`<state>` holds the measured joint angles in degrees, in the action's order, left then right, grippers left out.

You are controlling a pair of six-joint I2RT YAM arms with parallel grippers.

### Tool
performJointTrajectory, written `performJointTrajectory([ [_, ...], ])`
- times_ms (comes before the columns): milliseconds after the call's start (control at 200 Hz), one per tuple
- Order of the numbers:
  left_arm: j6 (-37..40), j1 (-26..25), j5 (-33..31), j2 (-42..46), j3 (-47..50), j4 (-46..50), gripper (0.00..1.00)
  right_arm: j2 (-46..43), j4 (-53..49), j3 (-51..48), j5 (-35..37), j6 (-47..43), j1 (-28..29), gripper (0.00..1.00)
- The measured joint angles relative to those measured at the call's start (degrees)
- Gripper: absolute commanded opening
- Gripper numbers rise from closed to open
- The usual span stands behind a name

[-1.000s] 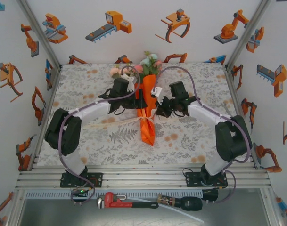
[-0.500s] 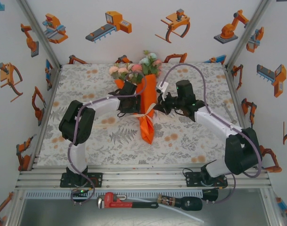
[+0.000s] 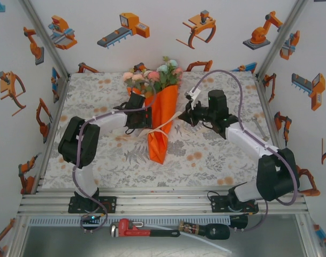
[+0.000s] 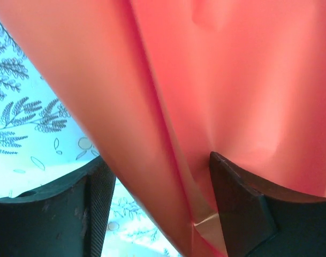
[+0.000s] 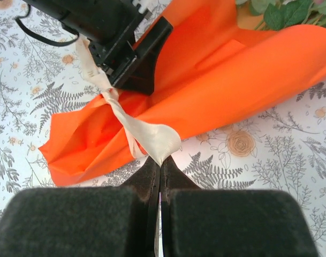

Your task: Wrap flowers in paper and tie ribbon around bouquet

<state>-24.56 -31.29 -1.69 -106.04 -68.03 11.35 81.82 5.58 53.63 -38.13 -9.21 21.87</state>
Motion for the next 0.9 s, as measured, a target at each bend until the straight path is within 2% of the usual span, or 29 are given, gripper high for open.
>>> performJointTrajectory([
  [140,2.38,1.95,3.02,7.37,1.22,0.09,0.73,1.92,-2.86,0.0,0.04,-1.11,0.0,0.0],
  [310,12.96,3.58,9.66,16.94,3.63,-0.33,0.73,3.63,-3.69,0.02,-0.02,-1.97,0.0,0.0],
  [506,24.87,2.95,16.35,17.33,8.81,3.45,0.75,5.4,-3.85,0.13,-0.02,-2.25,0.0,0.0],
  [721,31.65,2.49,16.44,15.1,12.04,5.05,0.77,6.03,-5.14,1.25,-0.48,-3.17,0.0,0.0],
  [821,32.85,2.32,16.17,11.93,9.97,5.27,0.68,6.14,-5.4,1.84,-0.87,-3.45,0.0,0.0],
  [861,32.98,2.19,15.96,10.69,9.18,5.38,0.56,6.14,-5.4,1.95,-0.92,-3.48,0.0,0.0],
  [896,33.07,2.05,15.76,9.75,8.46,5.66,0.42,6.14,-5.4,2.08,-0.96,-3.45,0.0,0.0],
])
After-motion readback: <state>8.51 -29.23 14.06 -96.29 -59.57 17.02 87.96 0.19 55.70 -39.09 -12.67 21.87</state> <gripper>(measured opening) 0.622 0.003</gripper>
